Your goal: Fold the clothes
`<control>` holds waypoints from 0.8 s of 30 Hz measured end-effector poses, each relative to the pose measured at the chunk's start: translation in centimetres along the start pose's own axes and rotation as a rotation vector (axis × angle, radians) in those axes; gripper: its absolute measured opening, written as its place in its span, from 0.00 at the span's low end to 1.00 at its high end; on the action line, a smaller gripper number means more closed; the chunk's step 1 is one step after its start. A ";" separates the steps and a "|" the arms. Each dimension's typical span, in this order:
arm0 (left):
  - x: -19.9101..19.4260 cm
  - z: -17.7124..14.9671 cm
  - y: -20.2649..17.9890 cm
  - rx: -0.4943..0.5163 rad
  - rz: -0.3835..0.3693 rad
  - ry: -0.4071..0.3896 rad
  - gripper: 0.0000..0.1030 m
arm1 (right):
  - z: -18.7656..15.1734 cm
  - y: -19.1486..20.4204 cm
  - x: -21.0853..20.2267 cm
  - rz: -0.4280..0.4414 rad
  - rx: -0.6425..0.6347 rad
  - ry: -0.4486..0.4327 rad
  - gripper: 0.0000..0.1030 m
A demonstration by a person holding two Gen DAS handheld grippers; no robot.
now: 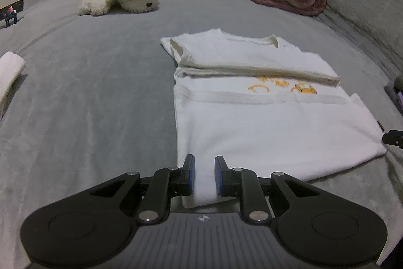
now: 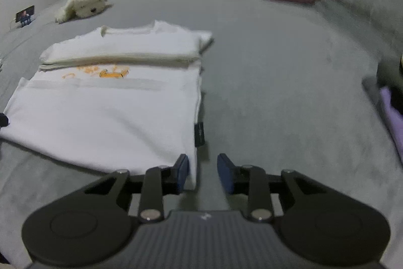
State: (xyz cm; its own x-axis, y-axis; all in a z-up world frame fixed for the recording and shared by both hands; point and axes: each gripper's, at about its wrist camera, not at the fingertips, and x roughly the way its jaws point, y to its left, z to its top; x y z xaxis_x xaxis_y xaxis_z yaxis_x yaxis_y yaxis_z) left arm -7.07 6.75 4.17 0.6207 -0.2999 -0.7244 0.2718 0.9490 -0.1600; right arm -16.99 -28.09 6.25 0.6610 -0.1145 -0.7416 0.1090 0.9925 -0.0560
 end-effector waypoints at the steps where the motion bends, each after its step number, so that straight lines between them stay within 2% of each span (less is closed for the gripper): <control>1: -0.3 0.0 0.0 0.000 -0.001 -0.013 0.18 | 0.1 0.1 -0.4 0.002 -0.004 -0.024 0.26; 4: -0.5 0.1 0.2 -0.001 0.026 -0.027 0.19 | 0.3 0.6 -1.0 0.030 -0.016 -0.067 0.27; 8: 0.3 0.0 1.0 -0.035 0.041 0.009 0.19 | 0.0 2.2 -0.8 0.076 -0.065 -0.067 0.27; 11: 0.6 -0.1 1.0 -0.031 0.051 0.019 0.20 | -0.5 4.1 -0.1 0.107 -0.119 -0.032 0.27; 14: 0.7 -0.1 0.9 -0.030 0.058 0.027 0.21 | -1.0 5.5 0.8 0.088 -0.160 0.011 0.27; 18: 0.6 0.0 1.1 -0.044 0.056 0.034 0.21 | -1.1 5.8 0.2 0.088 -0.177 -0.023 0.29; 24: 0.5 0.0 1.3 -0.050 0.057 0.039 0.22 | -2.4 8.3 -0.7 0.130 -0.313 -0.084 0.35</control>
State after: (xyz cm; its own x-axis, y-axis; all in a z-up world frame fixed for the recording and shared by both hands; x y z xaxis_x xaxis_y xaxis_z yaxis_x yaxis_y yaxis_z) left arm -6.45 7.80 3.61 0.6046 -0.2424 -0.7588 0.1991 0.9683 -0.1508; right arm -18.32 -19.67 4.68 0.7149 0.0237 -0.6988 -0.2047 0.9627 -0.1768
